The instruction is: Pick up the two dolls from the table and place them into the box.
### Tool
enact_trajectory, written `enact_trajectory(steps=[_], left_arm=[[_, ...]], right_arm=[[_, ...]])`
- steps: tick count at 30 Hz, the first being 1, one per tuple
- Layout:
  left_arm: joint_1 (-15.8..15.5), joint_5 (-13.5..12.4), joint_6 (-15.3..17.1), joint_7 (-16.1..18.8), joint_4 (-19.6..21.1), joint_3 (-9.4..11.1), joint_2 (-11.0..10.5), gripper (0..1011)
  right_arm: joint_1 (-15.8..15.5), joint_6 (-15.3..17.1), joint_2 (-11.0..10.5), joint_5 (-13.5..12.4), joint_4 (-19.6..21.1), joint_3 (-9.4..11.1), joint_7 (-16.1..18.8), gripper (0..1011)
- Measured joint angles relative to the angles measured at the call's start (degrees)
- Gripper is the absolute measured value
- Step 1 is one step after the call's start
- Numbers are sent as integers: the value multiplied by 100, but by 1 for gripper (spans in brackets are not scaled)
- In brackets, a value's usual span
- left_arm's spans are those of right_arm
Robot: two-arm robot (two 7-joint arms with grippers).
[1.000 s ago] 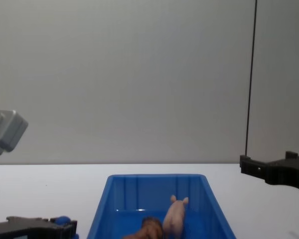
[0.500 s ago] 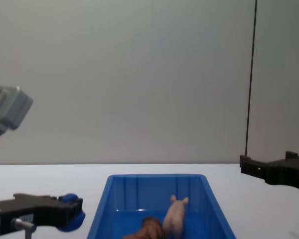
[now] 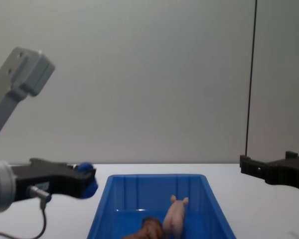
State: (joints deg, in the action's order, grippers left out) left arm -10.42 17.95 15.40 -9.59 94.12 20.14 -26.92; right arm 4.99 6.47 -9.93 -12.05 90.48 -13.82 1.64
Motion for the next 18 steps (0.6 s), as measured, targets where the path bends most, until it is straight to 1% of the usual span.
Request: enact_trajectory(steps=[2, 4, 5, 9, 10, 11, 12, 18], left_arm=[[-28, -64, 2, -43, 25, 11, 15, 108], [-106, -230, -1, -190, 85, 46, 65, 95], [-106, -230, -1, -190, 85, 46, 65, 95], [-207, -387, -59, -418, 120, 89, 131, 75], [-237, -412, -82, -502, 124, 103, 154, 67], [-237, -412, -82, -502, 124, 103, 154, 67], [-266, -444, -122, -611, 125, 117, 177, 67], [-378, -477, -269, -967, 93, 174, 278, 67]], right_arm=[[0, 0, 0, 0, 0, 0, 0, 1001], [0, 0, 0, 0, 0, 0, 0, 1001], [0, 0, 0, 0, 0, 0, 0, 1001], [0, 0, 0, 0, 0, 0, 0, 1001], [0, 0, 0, 0, 0, 0, 0, 1001], [0, 0, 0, 0, 0, 0, 0, 1001], [0, 0, 0, 0, 0, 0, 0, 1001], [0, 0, 0, 0, 0, 0, 0, 1001]])
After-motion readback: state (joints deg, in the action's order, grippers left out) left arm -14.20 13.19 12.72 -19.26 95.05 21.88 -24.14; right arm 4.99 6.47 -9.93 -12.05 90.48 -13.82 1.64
